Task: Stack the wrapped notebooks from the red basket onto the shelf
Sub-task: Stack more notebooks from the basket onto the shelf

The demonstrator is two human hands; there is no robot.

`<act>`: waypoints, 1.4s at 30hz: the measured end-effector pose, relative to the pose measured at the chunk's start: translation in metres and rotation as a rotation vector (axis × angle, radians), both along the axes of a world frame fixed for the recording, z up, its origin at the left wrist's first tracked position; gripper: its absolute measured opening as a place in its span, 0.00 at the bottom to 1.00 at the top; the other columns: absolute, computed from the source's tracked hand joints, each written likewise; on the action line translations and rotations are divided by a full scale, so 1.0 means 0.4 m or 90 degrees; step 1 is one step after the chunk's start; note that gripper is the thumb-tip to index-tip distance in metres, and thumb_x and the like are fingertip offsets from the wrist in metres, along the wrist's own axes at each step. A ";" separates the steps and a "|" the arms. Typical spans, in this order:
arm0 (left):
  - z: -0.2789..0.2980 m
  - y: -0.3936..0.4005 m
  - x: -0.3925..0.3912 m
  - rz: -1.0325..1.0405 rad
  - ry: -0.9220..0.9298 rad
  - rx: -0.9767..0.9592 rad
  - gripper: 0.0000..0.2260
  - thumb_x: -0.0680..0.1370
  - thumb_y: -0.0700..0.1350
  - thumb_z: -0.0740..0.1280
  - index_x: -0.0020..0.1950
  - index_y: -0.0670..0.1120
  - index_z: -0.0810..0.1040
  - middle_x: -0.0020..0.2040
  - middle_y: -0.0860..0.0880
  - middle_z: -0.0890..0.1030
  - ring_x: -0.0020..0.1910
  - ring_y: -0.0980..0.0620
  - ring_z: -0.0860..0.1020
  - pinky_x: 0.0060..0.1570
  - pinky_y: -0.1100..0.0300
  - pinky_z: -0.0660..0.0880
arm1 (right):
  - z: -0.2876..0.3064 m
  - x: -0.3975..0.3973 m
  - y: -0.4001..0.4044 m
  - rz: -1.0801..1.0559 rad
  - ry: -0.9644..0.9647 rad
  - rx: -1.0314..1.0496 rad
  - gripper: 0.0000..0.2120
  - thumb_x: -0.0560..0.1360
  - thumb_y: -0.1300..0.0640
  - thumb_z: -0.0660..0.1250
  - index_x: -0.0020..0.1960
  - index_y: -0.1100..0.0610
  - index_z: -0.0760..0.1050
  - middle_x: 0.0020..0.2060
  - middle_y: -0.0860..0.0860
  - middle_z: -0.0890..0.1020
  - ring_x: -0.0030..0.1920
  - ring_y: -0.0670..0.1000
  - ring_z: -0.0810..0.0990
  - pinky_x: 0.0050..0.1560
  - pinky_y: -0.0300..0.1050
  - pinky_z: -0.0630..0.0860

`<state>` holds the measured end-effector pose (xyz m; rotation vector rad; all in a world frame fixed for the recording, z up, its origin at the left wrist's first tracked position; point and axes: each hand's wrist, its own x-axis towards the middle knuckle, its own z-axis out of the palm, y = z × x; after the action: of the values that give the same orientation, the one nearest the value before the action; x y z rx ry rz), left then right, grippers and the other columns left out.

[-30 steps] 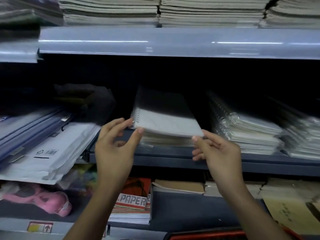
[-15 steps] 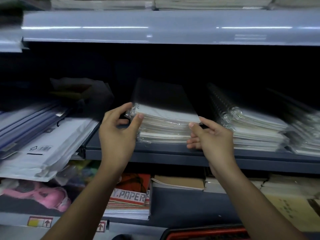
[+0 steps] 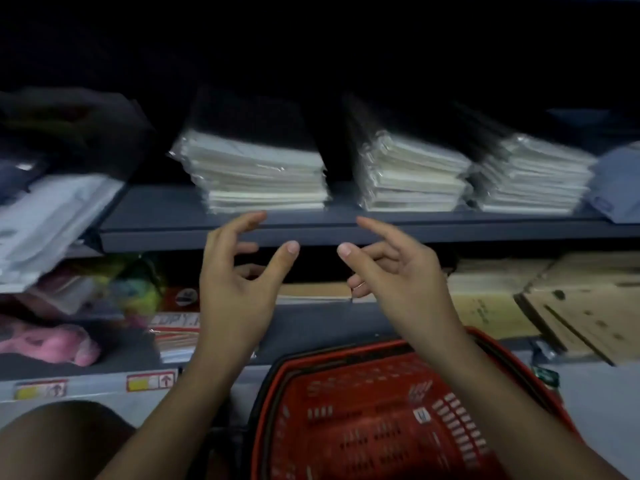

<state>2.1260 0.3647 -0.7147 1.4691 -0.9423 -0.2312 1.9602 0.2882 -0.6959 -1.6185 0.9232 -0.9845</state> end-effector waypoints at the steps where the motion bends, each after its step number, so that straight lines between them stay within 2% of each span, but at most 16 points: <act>1: -0.017 0.007 -0.008 -0.003 0.002 0.013 0.17 0.74 0.52 0.74 0.62 0.56 0.76 0.62 0.54 0.76 0.55 0.57 0.77 0.47 0.64 0.78 | -0.015 -0.025 0.008 0.003 0.027 -0.007 0.22 0.75 0.48 0.73 0.69 0.47 0.75 0.38 0.52 0.85 0.39 0.52 0.85 0.45 0.51 0.84; 4: -0.128 0.033 -0.067 -0.055 0.013 0.102 0.15 0.75 0.48 0.74 0.61 0.53 0.77 0.59 0.51 0.79 0.51 0.53 0.79 0.47 0.62 0.77 | -0.110 -0.140 0.036 -0.005 0.152 -0.002 0.20 0.75 0.43 0.72 0.65 0.44 0.78 0.40 0.48 0.84 0.43 0.50 0.85 0.49 0.55 0.81; 7: -0.268 0.074 -0.145 -0.106 0.091 0.271 0.14 0.74 0.44 0.75 0.58 0.49 0.79 0.55 0.50 0.81 0.52 0.52 0.80 0.54 0.55 0.78 | -0.238 -0.254 0.055 -0.012 0.277 0.060 0.19 0.76 0.43 0.70 0.64 0.48 0.80 0.46 0.47 0.85 0.47 0.46 0.84 0.51 0.46 0.80; 10: -0.392 0.103 -0.222 -0.166 0.224 0.474 0.11 0.72 0.42 0.77 0.51 0.51 0.80 0.52 0.47 0.84 0.53 0.44 0.82 0.60 0.46 0.77 | -0.388 -0.323 0.072 -0.061 0.393 0.124 0.14 0.76 0.46 0.70 0.51 0.56 0.84 0.41 0.52 0.87 0.43 0.48 0.85 0.49 0.47 0.80; 13: -0.502 0.138 -0.269 -0.263 0.163 0.676 0.12 0.75 0.44 0.74 0.57 0.48 0.80 0.56 0.48 0.82 0.57 0.47 0.81 0.58 0.60 0.73 | -0.474 -0.325 0.096 -0.022 0.501 0.305 0.17 0.77 0.46 0.68 0.47 0.61 0.83 0.38 0.61 0.84 0.38 0.59 0.85 0.43 0.58 0.84; 15: -0.557 0.166 -0.283 -0.287 0.109 0.755 0.13 0.76 0.44 0.72 0.60 0.46 0.79 0.57 0.49 0.82 0.58 0.49 0.80 0.57 0.64 0.73 | -0.508 -0.311 0.119 0.055 0.602 0.356 0.19 0.76 0.43 0.68 0.52 0.59 0.82 0.44 0.60 0.86 0.39 0.60 0.86 0.42 0.51 0.84; 18: -0.602 0.208 -0.282 -0.336 0.006 0.895 0.13 0.78 0.44 0.68 0.63 0.48 0.78 0.60 0.48 0.82 0.59 0.47 0.80 0.57 0.60 0.76 | -0.539 -0.294 0.162 0.175 0.745 0.344 0.25 0.74 0.40 0.69 0.60 0.59 0.80 0.58 0.57 0.84 0.56 0.58 0.83 0.50 0.40 0.74; 20: -0.621 0.229 -0.276 -0.355 -0.030 0.966 0.14 0.77 0.44 0.66 0.63 0.48 0.77 0.61 0.47 0.81 0.58 0.47 0.80 0.57 0.57 0.77 | -0.548 -0.299 0.191 0.204 0.774 0.363 0.24 0.74 0.43 0.70 0.61 0.60 0.80 0.60 0.57 0.83 0.61 0.55 0.81 0.52 0.39 0.73; 22: -0.627 0.239 -0.272 -0.349 -0.062 1.006 0.14 0.77 0.46 0.64 0.61 0.46 0.78 0.60 0.45 0.81 0.57 0.46 0.80 0.54 0.58 0.78 | -0.554 -0.308 0.204 0.215 0.791 0.397 0.24 0.74 0.45 0.71 0.61 0.62 0.80 0.58 0.59 0.84 0.60 0.54 0.82 0.48 0.38 0.72; 27: -0.608 0.243 -0.283 -0.376 -0.047 1.052 0.13 0.79 0.44 0.61 0.62 0.42 0.76 0.58 0.45 0.79 0.56 0.47 0.79 0.47 0.61 0.73 | -0.581 -0.320 0.220 0.212 0.826 0.449 0.26 0.71 0.42 0.72 0.60 0.62 0.81 0.58 0.58 0.84 0.58 0.55 0.83 0.46 0.39 0.72; 29: -0.611 0.242 -0.278 -0.347 0.030 1.045 0.15 0.78 0.46 0.63 0.62 0.42 0.77 0.54 0.48 0.80 0.51 0.50 0.79 0.49 0.60 0.76 | -0.583 -0.316 0.227 0.186 0.812 0.458 0.26 0.72 0.43 0.72 0.61 0.61 0.80 0.58 0.58 0.84 0.59 0.55 0.83 0.47 0.38 0.72; 31: -0.617 0.240 -0.269 -0.289 0.125 1.015 0.16 0.76 0.47 0.65 0.62 0.43 0.78 0.54 0.48 0.82 0.51 0.50 0.81 0.53 0.58 0.79 | -0.577 -0.313 0.238 0.152 0.795 0.469 0.26 0.72 0.43 0.72 0.60 0.62 0.80 0.58 0.58 0.84 0.59 0.55 0.83 0.47 0.37 0.70; 33: -0.623 0.241 -0.261 -0.250 0.198 0.988 0.16 0.76 0.44 0.65 0.62 0.43 0.79 0.57 0.45 0.83 0.55 0.47 0.81 0.55 0.56 0.79 | -0.572 -0.314 0.245 0.115 0.772 0.480 0.24 0.72 0.44 0.72 0.58 0.62 0.81 0.57 0.58 0.84 0.59 0.55 0.83 0.47 0.37 0.70; 36: -0.587 0.239 -0.266 -0.195 0.308 0.931 0.12 0.75 0.39 0.64 0.56 0.43 0.82 0.51 0.44 0.84 0.51 0.46 0.83 0.54 0.51 0.81 | -0.565 -0.323 0.248 0.055 0.724 0.514 0.21 0.70 0.47 0.74 0.54 0.62 0.83 0.51 0.57 0.86 0.54 0.54 0.84 0.44 0.37 0.71; 39: -0.549 0.235 -0.261 -0.127 0.434 0.841 0.09 0.75 0.31 0.64 0.44 0.42 0.81 0.42 0.44 0.83 0.40 0.48 0.81 0.51 0.49 0.81 | -0.563 -0.327 0.243 -0.067 0.622 0.548 0.13 0.69 0.53 0.75 0.48 0.61 0.83 0.48 0.57 0.86 0.52 0.55 0.85 0.47 0.41 0.77; 42: -0.499 0.216 -0.235 -0.064 0.585 0.715 0.11 0.71 0.25 0.63 0.43 0.38 0.80 0.43 0.41 0.83 0.42 0.46 0.81 0.54 0.46 0.81 | -0.532 -0.329 0.234 -0.243 0.423 0.593 0.04 0.70 0.63 0.75 0.42 0.60 0.80 0.46 0.59 0.86 0.45 0.58 0.85 0.52 0.53 0.83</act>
<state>2.0319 0.4509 -0.9142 1.9662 -0.0486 -1.5477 1.8287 0.3818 -0.9088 -0.9451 1.8449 -0.1156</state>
